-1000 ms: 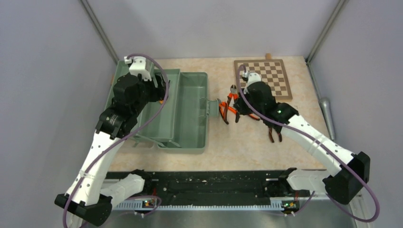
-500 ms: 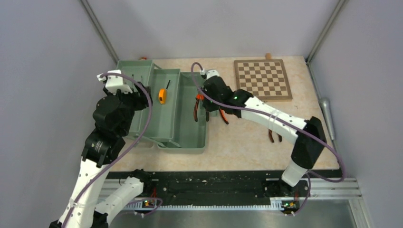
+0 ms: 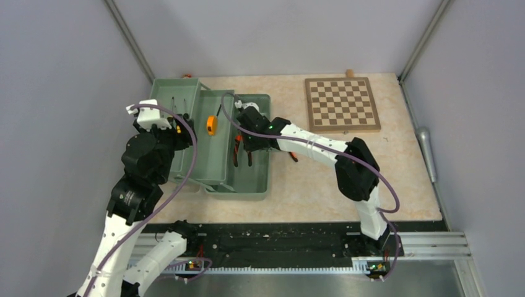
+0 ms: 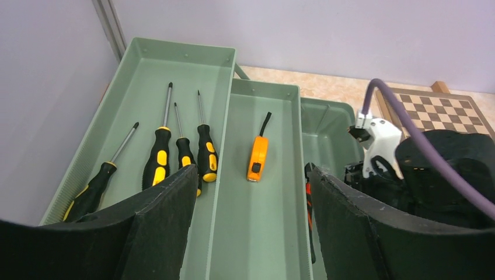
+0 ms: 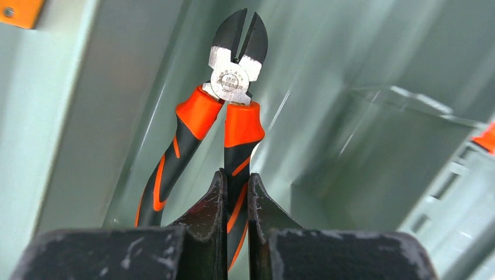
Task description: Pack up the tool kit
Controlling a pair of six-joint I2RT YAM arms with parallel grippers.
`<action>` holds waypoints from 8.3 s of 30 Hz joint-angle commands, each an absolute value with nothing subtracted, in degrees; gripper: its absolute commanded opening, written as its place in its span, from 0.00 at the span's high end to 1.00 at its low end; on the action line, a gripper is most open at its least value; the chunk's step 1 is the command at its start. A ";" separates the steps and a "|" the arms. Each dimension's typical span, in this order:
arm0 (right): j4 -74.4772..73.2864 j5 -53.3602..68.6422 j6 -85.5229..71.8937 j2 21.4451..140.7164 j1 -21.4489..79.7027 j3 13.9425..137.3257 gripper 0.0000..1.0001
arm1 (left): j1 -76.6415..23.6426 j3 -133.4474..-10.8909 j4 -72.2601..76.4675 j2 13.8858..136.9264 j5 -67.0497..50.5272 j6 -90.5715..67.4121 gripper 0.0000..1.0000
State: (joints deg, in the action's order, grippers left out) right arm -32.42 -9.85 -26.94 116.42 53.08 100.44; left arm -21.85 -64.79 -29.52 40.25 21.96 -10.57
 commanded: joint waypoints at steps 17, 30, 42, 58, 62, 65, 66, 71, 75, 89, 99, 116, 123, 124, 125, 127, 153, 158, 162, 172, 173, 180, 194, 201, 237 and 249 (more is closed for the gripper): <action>-22.79 -7.18 -37.82 124.05 53.81 100.29 0.74 | -21.98 -62.54 -26.65 37.98 22.69 -11.13 0.25; -22.64 -15.24 -31.18 112.79 53.83 96.89 0.53 | -22.02 -63.71 -26.21 39.94 21.53 -11.58 0.25; -22.49 -18.46 -24.23 92.16 43.86 79.60 0.43 | -22.01 -64.52 -26.10 44.53 15.83 -13.78 0.25; -20.17 -11.51 -15.52 95.08 32.29 66.33 0.45 | -22.06 -66.21 -26.66 49.16 11.52 -15.38 0.25; -18.16 -9.81 -13.55 100.33 31.64 68.52 0.45 | -22.05 -66.63 -27.36 49.27 11.66 -15.17 0.25; -17.76 -9.58 -13.01 104.37 31.09 70.50 0.46 | -22.03 -66.83 -27.89 48.82 12.31 -14.80 0.25; -17.51 -9.58 -12.88 105.41 30.92 71.04 0.47 | -22.00 -66.87 -28.06 48.63 12.52 -14.66 0.25; -17.33 -8.93 -12.00 108.89 30.72 73.15 0.50 | -22.04 -66.87 -28.64 48.16 13.80 -13.74 0.25; -16.85 -8.19 -10.73 110.50 30.67 74.06 0.54 | -22.06 -66.92 -28.60 48.04 14.15 -13.54 0.25; -17.36 -7.34 -8.80 105.76 30.54 66.37 0.93 | -22.01 -66.33 -27.94 48.09 13.43 -13.68 0.25; -17.68 -2.83 -7.22 87.96 30.61 54.05 1.00 | -21.99 -65.92 -26.08 49.55 11.56 -14.18 0.26; -26.06 -12.85 -10.92 76.56 33.64 69.99 1.00 | -22.05 -65.75 -25.92 49.06 11.02 -14.68 0.26; -30.91 -16.30 -15.84 87.01 40.30 83.87 1.00 | -22.06 -65.68 -26.44 47.83 12.11 -14.27 0.26; -31.77 -16.34 -17.22 88.75 40.86 85.94 1.00 | -22.06 -65.67 -26.53 47.48 12.32 -14.20 0.26; -32.57 -16.35 -18.23 90.52 41.52 88.04 1.00 | -22.06 -65.61 -26.61 47.33 12.53 -14.08 0.26; -33.54 -15.92 -19.84 93.72 42.93 91.80 1.00 | -22.04 -65.60 -26.77 46.89 13.00 -13.83 0.26; -37.11 -9.39 -34.29 128.11 48.44 120.17 1.00 | -22.05 -65.21 -28.45 43.85 16.65 -11.25 0.26; -35.01 -8.63 -35.37 130.65 48.35 120.63 1.00 | -22.01 -65.21 -28.48 43.97 16.54 -11.20 0.26; -33.32 -9.33 -35.79 132.14 48.26 120.64 1.00 | -22.03 -65.17 -28.64 43.82 16.96 -11.00 0.26; -33.47 -17.57 -34.81 133.26 47.87 120.71 0.93 | -22.02 -65.08 -29.01 43.35 17.78 -10.66 0.26; -33.45 -17.13 -34.72 133.51 47.78 120.84 0.91 | -22.03 -65.10 -29.06 43.43 17.76 -10.64 0.26; -32.68 -14.48 -33.90 134.78 47.54 121.75 0.78 | -22.02 -65.25 -28.93 43.77 17.34 -10.72 0.26; -31.72 -14.81 -29.46 123.90 47.57 117.09 0.56 | -22.04 -65.48 -28.71 44.22 16.75 -11.40 0.26; -31.54 -18.75 -22.19 111.73 46.71 108.98 0.42 | -22.00 -65.39 -28.01 45.40 15.43 -12.28 0.26; -27.03 13.75 10.98 102.28 13.40 67.34 0.28 | -22.00 -66.87 -28.03 46.75 14.79 -12.18 0.27; -26.12 13.55 9.31 101.77 14.70 63.25 0.35 | -22.03 -66.45 -27.27 47.37 14.21 -12.13 0.27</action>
